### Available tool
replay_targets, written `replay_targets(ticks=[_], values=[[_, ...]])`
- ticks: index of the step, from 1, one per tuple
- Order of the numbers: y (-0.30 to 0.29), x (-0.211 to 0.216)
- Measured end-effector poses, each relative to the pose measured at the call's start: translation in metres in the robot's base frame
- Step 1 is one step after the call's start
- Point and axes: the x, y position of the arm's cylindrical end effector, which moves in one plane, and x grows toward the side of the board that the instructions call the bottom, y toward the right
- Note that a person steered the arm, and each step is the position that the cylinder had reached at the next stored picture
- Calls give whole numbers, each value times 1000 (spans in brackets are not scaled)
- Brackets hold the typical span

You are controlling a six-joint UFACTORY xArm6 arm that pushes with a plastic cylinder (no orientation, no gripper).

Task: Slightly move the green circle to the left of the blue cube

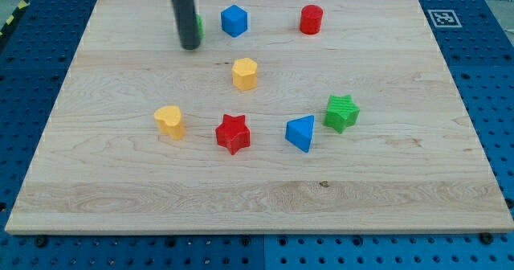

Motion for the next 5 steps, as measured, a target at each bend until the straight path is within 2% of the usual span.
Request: replay_targets(ticks=[1,2,3,5], values=[[-43,-27],[-47,-78],[-37,-99],[-17,-90]])
